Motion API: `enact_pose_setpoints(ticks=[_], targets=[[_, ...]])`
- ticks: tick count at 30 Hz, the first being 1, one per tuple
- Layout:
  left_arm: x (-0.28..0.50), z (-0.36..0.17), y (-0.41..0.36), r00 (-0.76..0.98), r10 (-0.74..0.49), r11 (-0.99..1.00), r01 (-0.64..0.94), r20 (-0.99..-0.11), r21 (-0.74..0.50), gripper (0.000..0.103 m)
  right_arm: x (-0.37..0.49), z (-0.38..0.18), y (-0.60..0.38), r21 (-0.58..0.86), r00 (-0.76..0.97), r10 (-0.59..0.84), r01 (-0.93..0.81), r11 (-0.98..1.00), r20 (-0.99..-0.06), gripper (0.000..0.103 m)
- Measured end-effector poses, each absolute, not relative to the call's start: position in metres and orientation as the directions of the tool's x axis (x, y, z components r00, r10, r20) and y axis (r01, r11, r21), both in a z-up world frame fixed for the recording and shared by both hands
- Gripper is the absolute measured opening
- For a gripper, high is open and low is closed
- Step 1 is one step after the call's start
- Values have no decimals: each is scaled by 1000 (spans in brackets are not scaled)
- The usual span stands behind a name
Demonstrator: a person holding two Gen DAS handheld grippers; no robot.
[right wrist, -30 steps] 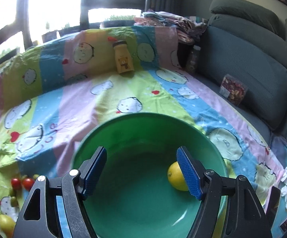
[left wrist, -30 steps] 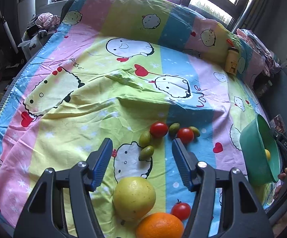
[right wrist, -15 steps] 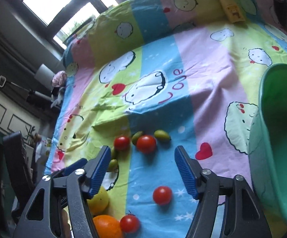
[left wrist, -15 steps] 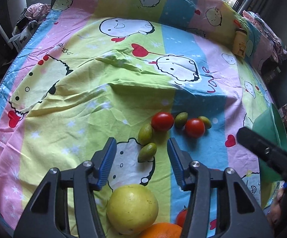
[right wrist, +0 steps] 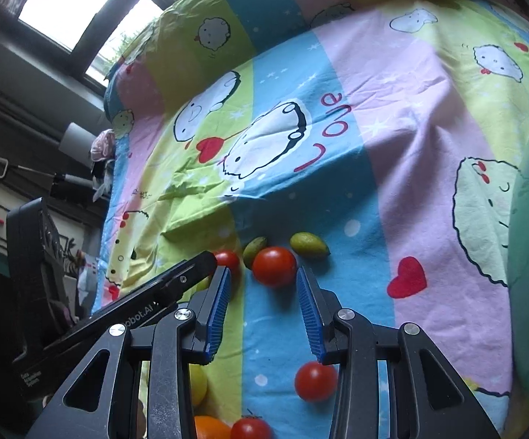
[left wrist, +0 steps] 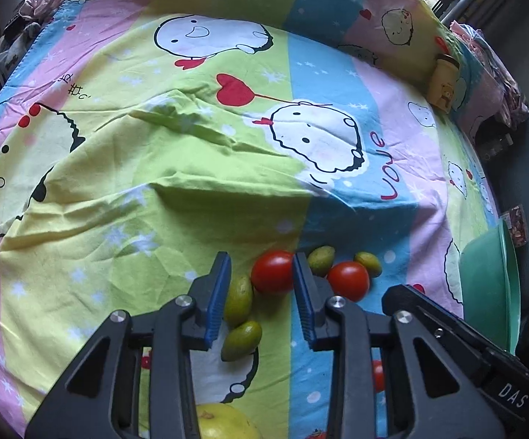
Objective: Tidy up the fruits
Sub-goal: 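Grasp a red cherry tomato with the left tool while the right tool grasps another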
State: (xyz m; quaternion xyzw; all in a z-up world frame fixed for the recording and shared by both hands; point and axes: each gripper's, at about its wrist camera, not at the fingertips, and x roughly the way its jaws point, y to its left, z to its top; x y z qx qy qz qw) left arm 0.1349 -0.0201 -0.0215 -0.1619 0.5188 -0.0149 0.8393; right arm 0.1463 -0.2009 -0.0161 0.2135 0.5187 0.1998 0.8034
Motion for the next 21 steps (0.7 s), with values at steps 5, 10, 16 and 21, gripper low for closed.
enact_pose_setpoints(ticks=[5,10,16,21], targets=[[142,-31,-18,440,-273,923,-132,-856,-362,33,158,-31,-199,574,352,552,-49,817,-756,41],[142,-33,-23,434,-296,919,-115,-851,-378,33,162,-37,-197,567,344,540,-28,824,-768,41],[142,-37,-27,423,-325,911,-101,-846,-401,30,166,-47,-200,594,332,559,7,804,-760,41],[140,-39,-27,425,-332,906,-104,-842,-409,27,167,-53,-200,630,333,590,17,776,-736,35]])
